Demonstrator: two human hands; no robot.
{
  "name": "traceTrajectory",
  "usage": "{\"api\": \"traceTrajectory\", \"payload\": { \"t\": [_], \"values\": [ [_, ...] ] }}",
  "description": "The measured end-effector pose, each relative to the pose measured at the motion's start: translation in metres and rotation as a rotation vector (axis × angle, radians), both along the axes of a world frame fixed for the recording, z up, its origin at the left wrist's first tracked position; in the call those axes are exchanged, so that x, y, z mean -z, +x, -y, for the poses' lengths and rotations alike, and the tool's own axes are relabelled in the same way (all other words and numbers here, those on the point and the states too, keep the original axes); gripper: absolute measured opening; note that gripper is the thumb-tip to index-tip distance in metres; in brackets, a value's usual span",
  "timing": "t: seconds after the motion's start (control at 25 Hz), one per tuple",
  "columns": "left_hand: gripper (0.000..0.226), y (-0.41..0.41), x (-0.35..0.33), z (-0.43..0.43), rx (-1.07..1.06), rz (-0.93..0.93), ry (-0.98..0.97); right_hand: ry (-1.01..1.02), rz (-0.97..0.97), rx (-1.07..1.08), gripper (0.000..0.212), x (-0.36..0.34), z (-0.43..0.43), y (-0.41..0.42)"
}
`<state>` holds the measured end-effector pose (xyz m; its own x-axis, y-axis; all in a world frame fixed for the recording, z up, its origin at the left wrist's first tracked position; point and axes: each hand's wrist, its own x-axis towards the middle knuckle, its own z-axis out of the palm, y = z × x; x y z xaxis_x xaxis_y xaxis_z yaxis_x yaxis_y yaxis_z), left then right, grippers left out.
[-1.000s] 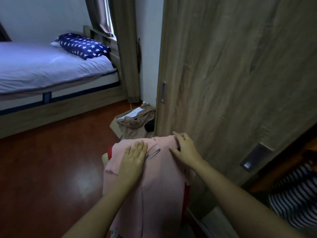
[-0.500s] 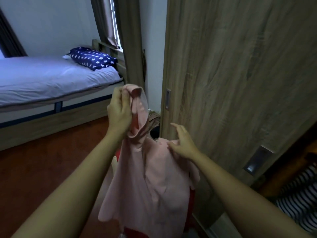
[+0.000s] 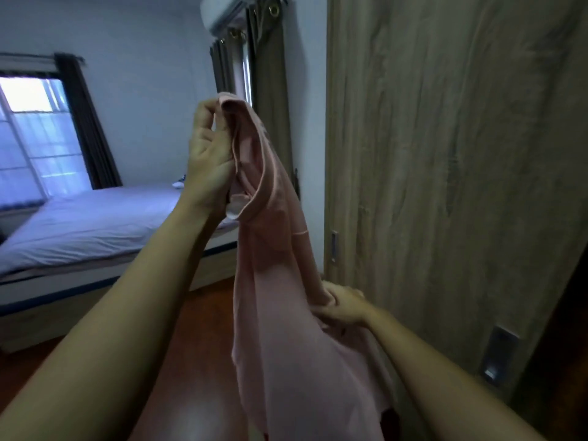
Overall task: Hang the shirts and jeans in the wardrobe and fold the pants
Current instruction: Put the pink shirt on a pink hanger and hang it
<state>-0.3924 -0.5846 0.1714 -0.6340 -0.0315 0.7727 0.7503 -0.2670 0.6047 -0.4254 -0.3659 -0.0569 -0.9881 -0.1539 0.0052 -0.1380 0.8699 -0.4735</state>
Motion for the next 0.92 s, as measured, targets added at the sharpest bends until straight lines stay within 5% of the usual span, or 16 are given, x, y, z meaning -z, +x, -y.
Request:
{"api": "traceTrajectory", "payload": {
  "t": [0.08,0.28,0.44,0.6,0.68,0.8,0.92],
  "values": [
    [0.011,0.0,0.005,0.019,-0.131,0.06,-0.017,-0.058,-0.146,0.046,0.012,0.0,0.008,0.006],
    [0.028,0.007,0.036,0.117,-0.458,0.324,-0.035,-0.362,-0.575,0.134,0.018,-0.026,0.006,0.01],
    [0.026,0.023,0.037,0.127,-0.366,0.575,-0.015,-0.102,-0.928,-0.079,0.044,-0.065,0.02,0.023],
    [0.036,0.032,0.049,0.066,-0.289,0.599,-0.576,0.301,-1.506,-0.17,0.025,-0.096,0.04,0.052],
    [0.044,0.042,0.064,0.033,-0.142,0.632,-0.742,0.347,-1.704,-0.194,0.022,-0.108,0.042,0.065],
    [0.033,0.049,0.085,-0.003,0.033,0.813,-0.659,0.372,-1.797,-0.173,0.019,-0.118,0.03,0.082],
    [0.026,0.052,0.078,-0.03,0.138,0.812,-0.977,0.481,-1.783,-0.117,0.017,-0.117,-0.003,0.107]
  ]
}}
